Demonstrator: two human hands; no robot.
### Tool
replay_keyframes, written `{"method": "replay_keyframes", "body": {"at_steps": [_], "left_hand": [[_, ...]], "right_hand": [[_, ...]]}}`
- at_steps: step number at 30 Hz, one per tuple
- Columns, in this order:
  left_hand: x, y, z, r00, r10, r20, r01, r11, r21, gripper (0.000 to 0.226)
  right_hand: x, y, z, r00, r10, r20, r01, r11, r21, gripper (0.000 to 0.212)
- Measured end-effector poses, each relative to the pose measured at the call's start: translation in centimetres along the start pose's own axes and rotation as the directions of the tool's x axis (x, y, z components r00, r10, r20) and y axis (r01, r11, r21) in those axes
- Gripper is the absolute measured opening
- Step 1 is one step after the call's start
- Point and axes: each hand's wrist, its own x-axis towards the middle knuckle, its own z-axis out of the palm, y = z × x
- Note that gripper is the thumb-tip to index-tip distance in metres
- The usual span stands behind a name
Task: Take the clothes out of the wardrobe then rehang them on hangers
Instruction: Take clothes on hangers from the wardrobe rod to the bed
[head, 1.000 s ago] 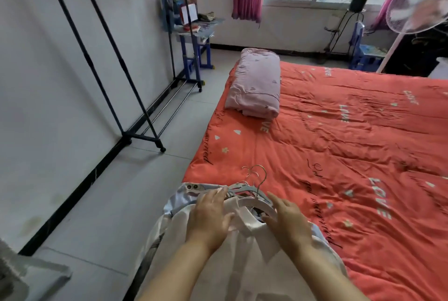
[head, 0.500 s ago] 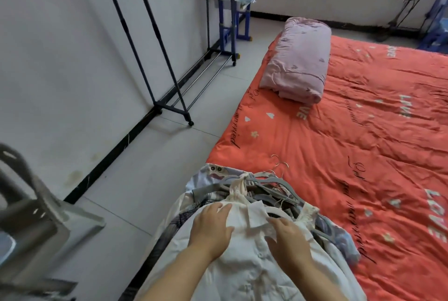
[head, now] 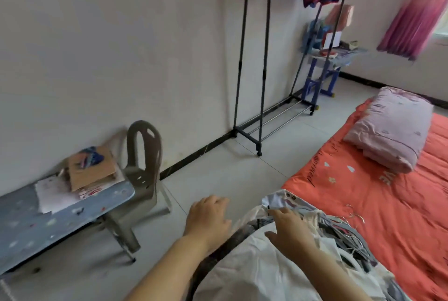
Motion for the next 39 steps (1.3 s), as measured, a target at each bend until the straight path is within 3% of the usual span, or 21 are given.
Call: {"method": "replay_keyframes", "body": {"at_steps": [7, 13, 18, 26, 32, 35, 39], "left_hand": [[-17.0, -16.5, -6.6, 0.949, -0.265, -0.167, 0.263, 0.964, -0.038, 0.046], [-35.4, -30.3, -11.1, 0.791, -0.516, -0.328, 0.537, 0.843, -0.031, 0.052], [-50.5, -38.5, -13.2, 0.561, -0.727, -0.395, 0.767, 0.636, -0.081, 0.053], [-68.6, -45.9, -14.6, 0.140, -0.887, -0.441, 0.946, 0.251, -0.206, 0.050], [-78.5, -49.9, -16.7, -0.175, -0.891, -0.419, 0.944, -0.031, -0.329, 0.041], [-82.6, -51.3, -18.2, -0.281, -0.853, -0.439, 0.929, -0.128, -0.347, 0.041], [-87.7, -52.7, -19.8, -0.392, -0.791, -0.469, 0.900, -0.226, -0.372, 0.048]], "right_hand": [[-4.3, -22.5, 0.8, 0.948, -0.315, 0.049, 0.316, 0.949, -0.012, 0.056], [-10.7, -44.3, 4.3, 0.780, -0.622, 0.071, 0.625, 0.781, -0.017, 0.047], [-17.4, -59.7, 8.0, 0.549, -0.818, 0.171, 0.827, 0.561, 0.026, 0.054], [-28.0, -79.8, 13.0, 0.108, -0.960, 0.258, 0.988, 0.133, 0.082, 0.057], [-35.3, -92.6, 15.4, -0.220, -0.942, 0.254, 0.967, -0.177, 0.181, 0.056], [-39.1, -97.9, 16.2, -0.351, -0.904, 0.245, 0.929, -0.303, 0.213, 0.057], [-44.3, -103.8, 16.9, -0.472, -0.851, 0.231, 0.873, -0.415, 0.254, 0.054]]}}
